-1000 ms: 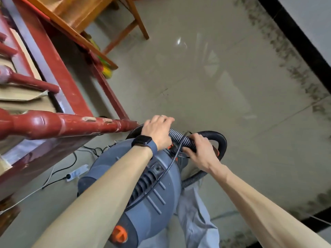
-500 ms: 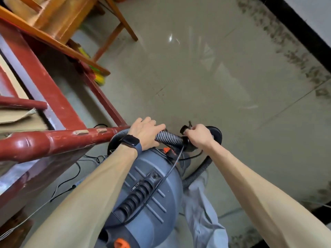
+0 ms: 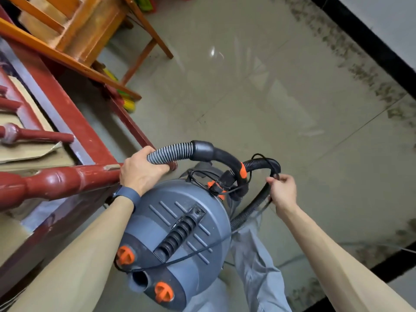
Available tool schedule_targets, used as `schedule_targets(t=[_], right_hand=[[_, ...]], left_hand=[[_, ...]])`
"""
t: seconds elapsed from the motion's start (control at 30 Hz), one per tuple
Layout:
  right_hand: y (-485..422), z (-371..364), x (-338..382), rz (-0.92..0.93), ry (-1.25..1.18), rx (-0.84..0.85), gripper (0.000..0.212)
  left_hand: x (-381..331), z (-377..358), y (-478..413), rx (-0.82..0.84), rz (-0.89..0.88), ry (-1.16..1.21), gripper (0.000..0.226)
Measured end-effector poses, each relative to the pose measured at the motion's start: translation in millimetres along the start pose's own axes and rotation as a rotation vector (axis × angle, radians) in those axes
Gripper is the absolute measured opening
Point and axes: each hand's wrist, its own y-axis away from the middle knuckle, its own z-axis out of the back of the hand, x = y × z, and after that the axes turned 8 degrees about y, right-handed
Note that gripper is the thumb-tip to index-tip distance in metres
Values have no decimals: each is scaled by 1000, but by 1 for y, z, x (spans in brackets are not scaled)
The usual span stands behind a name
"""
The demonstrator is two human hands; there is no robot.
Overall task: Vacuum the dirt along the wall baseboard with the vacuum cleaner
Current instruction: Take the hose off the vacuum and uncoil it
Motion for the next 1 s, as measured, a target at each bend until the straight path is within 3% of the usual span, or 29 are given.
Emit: schedule_targets(t=[0.17, 0.27, 0.43, 0.53, 0.6, 0.7, 0.77, 0.93, 1.0], right_hand=[[23, 4, 4, 221, 459, 34, 39], [33, 7, 3, 220, 713, 132, 49], [40, 10, 4, 181, 549, 33, 43], [54, 7, 4, 463, 757, -47, 51], [67, -3, 13, 729, 776, -72, 38], [84, -29, 37, 929, 772, 41, 35], [89, -53, 55, 986, 970, 168, 44], [78, -109, 87, 690, 1201, 536, 65], [75, -120, 85, 743, 1256, 541, 52]], left_hand=[[8, 29, 15, -130, 84, 192, 31], [16, 43, 28, -143, 116, 305, 29], [32, 51, 46, -249, 164, 548, 24], [37, 60, 43, -343, 221, 587, 28], [33, 64, 37, -424, 262, 600, 31], [20, 64, 29, -471, 276, 517, 31], [13, 60, 28, -451, 252, 429, 31], [17, 57, 24, -398, 305, 304, 31], [22, 56, 22, -316, 291, 233, 34]])
